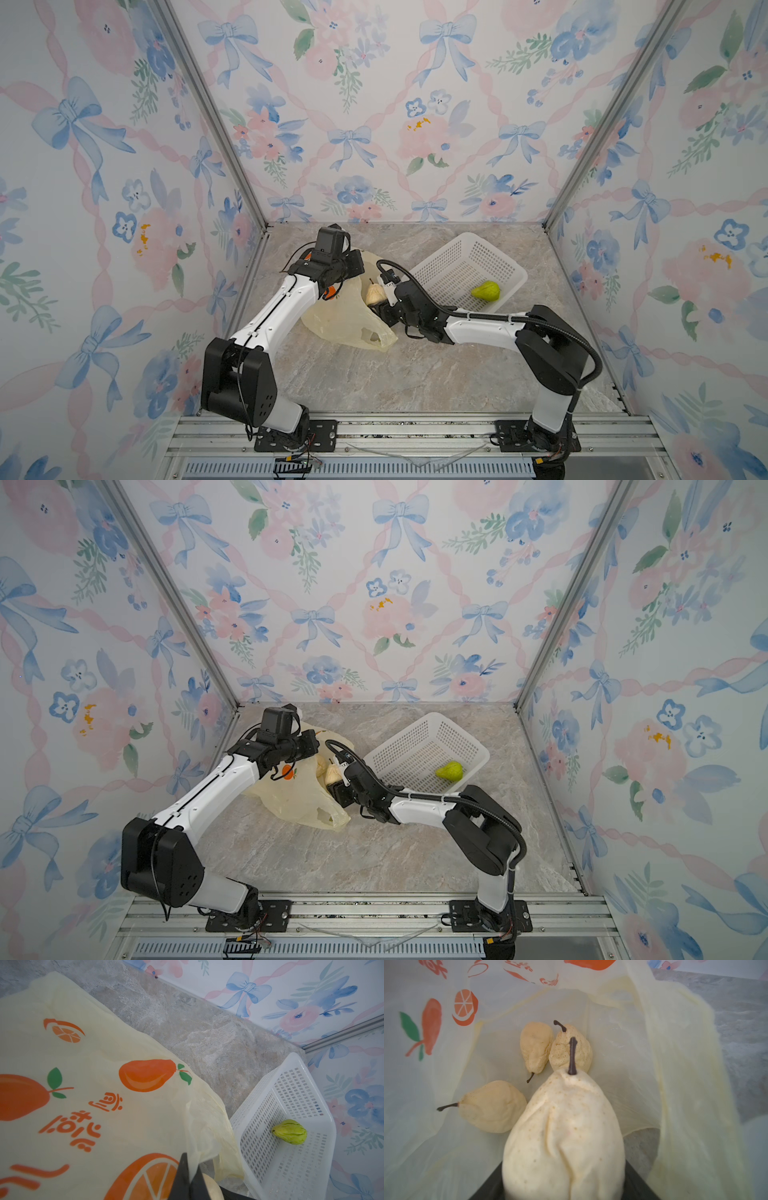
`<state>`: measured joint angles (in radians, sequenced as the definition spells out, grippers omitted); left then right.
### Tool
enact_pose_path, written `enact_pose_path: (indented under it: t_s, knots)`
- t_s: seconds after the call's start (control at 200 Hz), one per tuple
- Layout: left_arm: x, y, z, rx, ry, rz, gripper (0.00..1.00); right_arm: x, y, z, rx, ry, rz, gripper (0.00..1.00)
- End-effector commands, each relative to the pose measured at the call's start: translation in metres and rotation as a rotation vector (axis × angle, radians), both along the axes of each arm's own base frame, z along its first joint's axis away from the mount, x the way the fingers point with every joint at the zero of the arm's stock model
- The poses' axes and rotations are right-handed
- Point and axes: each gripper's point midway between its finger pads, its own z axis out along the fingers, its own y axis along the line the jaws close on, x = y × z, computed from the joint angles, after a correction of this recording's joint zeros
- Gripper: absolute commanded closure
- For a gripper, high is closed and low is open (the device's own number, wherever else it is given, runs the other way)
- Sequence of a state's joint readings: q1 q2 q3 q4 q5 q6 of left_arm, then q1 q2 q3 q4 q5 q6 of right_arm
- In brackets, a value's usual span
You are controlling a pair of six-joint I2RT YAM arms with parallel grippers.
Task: Place the pears into plastic bags & tie knots
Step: Place the pear in the plastic bag.
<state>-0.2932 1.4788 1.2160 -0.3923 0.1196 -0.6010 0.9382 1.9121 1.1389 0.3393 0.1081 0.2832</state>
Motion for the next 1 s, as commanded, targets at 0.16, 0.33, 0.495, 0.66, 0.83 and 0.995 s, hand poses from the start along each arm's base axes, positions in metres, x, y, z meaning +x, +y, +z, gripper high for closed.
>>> enact_pose_path:
  t_s: [0.16, 0.33, 0.495, 0.66, 0.83, 0.995]
  knots:
    - [-0.005, 0.001, 0.006, 0.022, -0.005, -0.021, 1.0, 0.063, 0.054, 0.05, 0.242, -0.214, -0.148, 0.46]
    - [-0.007, -0.001, 0.005, 0.015, 0.003, -0.033, 1.0, 0.091, 0.087, 0.04, 0.258, -0.224, -0.178, 0.44]
    - [-0.008, -0.001, 0.007, 0.018, 0.001, -0.033, 1.0, 0.109, 0.11, 0.019, 0.227, -0.195, -0.202, 0.4]
    - [-0.01, -0.001, 0.007, 0.021, -0.001, -0.031, 1.0, 0.109, 0.126, 0.003, 0.153, -0.15, -0.145, 0.27]
    - [-0.01, 0.001, 0.005, 0.031, 0.002, -0.023, 1.0, 0.098, 0.117, 0.014, 0.164, -0.162, -0.119, 0.16]
    - [-0.009, 0.003, 0.004, 0.039, 0.001, -0.016, 1.0, 0.09, 0.109, 0.034, 0.171, -0.18, -0.093, 0.19]
